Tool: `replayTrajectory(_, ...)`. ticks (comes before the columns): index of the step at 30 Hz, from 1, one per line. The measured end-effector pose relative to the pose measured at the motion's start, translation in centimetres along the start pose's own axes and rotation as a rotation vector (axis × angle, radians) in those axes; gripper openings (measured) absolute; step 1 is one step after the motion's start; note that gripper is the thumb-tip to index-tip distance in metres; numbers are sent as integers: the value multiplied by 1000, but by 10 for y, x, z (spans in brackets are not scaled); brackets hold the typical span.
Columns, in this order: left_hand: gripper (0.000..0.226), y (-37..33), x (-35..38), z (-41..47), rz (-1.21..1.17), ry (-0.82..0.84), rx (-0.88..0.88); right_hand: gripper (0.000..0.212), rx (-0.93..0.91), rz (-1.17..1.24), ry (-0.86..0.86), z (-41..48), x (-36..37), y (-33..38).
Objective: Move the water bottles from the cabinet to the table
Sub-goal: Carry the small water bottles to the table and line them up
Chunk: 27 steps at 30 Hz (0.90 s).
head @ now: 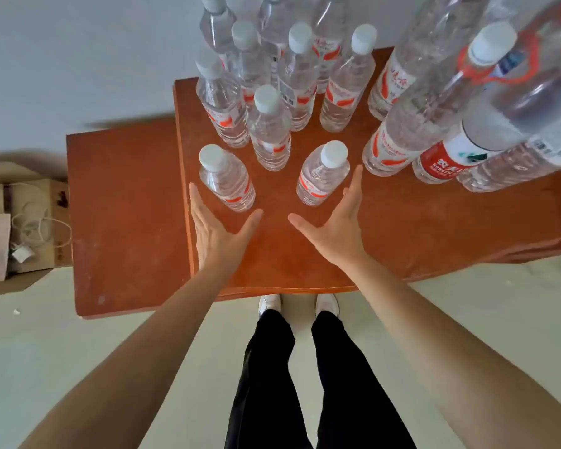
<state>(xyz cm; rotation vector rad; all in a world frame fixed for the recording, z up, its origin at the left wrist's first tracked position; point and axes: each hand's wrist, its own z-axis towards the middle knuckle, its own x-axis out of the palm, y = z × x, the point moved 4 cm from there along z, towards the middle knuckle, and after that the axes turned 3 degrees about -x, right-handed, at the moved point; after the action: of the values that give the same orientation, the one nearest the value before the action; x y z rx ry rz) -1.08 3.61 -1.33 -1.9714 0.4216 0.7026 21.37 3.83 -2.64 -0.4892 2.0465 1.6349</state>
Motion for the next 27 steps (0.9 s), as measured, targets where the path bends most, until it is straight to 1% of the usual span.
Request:
replayTrajectory(2,126,-8,2,14,-32,-61,43,135,17,39,-46,13,4,-1)
replayTrajectory(3,129,-12,3,22,-56,-60,37,135,23,62,-47,20,6,-2)
replayTrajectory(4,131,-17,4,30,-98,-53,34,133,19,95,-56,27,9,-2)
replayTrajectory(6,130,-24,6,38,-164,-47,29,118,-28,157,-97,37,11,-1)
replayTrajectory(8,118,-26,7,41,-167,-42,25,96,-79,144,-108,43,9,-3)
replayTrajectory(9,110,-25,7,40,-149,-45,16,89,-80,119,-92,43,8,-3)
replayTrajectory(11,99,-24,8,33,-139,-52,-3,83,-76,83,-54,38,4,-5)
replayTrajectory(14,88,-17,9,12,-135,-42,-47,81,-77,90,-9,22,-1,-11)
replayTrajectory(18,79,-11,-2,-30,-123,1,-84,86,19,133,46,-11,-15,-18)
replayTrajectory(20,76,-9,-13,-49,-111,14,-134,85,29,172,61,-22,-24,-16)
replayTrajectory(24,77,-15,-61,-87,-79,-76,-174,85,-53,208,147,-21,-49,29)
replayTrajectory(27,79,-36,-115,-110,-98,-230,-139,87,-227,233,219,-5,-63,95)
